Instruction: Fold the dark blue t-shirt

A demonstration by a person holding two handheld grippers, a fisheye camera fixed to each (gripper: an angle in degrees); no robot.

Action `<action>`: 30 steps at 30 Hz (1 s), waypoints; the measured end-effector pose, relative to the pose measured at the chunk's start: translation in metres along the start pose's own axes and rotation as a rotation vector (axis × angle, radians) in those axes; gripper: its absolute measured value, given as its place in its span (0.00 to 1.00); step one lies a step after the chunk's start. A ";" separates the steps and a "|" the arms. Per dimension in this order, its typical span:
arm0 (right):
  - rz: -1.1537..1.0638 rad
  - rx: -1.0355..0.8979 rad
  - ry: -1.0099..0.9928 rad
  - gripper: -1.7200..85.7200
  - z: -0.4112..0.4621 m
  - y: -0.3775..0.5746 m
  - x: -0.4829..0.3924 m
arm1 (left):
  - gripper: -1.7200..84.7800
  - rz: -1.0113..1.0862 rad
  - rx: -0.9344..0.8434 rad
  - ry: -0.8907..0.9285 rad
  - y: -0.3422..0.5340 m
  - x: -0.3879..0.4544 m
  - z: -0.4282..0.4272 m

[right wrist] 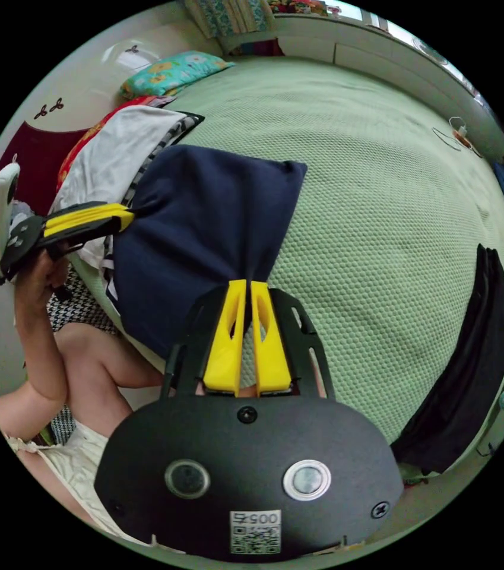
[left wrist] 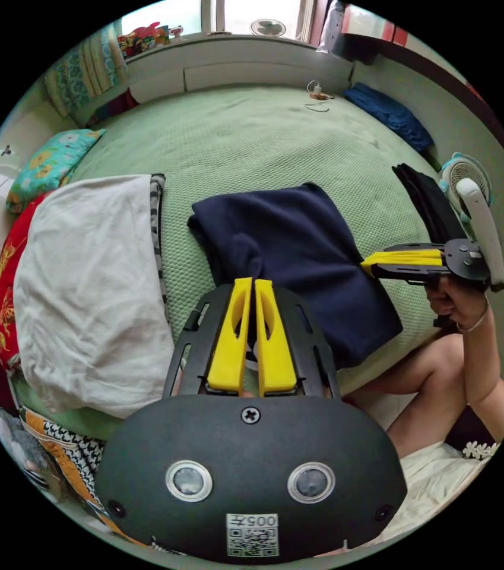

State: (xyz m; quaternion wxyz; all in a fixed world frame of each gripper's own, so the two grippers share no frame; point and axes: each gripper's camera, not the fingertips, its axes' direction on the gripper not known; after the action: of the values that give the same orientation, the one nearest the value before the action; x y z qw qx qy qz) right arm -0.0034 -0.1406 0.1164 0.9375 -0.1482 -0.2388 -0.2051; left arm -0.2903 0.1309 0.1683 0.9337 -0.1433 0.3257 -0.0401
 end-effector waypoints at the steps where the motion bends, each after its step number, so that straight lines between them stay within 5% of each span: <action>1: -0.001 0.012 -0.020 0.01 -0.001 0.000 -0.002 | 0.03 -0.008 -0.018 0.003 -0.002 -0.001 0.005; 9: -0.220 0.064 0.097 0.11 -0.014 0.004 -0.046 | 0.09 0.089 0.024 0.061 -0.001 0.009 -0.025; 14: -0.613 0.090 0.002 0.14 -0.036 0.031 -0.090 | 0.12 0.347 0.133 0.124 0.011 0.028 -0.045; 16: -0.692 0.043 0.022 0.15 -0.029 0.036 -0.104 | 0.10 0.397 0.046 0.167 0.008 0.033 -0.033; 22: -0.837 -0.025 -0.033 0.13 -0.007 0.043 -0.140 | 0.11 0.499 -0.098 0.219 0.001 0.047 -0.006; 30: -0.874 -0.021 0.164 0.01 0.013 0.043 -0.171 | 0.03 0.498 -0.142 0.176 -0.003 0.043 -0.003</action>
State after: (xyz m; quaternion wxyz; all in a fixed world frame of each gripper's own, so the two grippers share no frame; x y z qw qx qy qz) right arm -0.1258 -0.0443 0.0322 0.7769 -0.0259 -0.2017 -0.5958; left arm -0.2585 0.1201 0.1409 0.8705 -0.1198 0.4329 0.2013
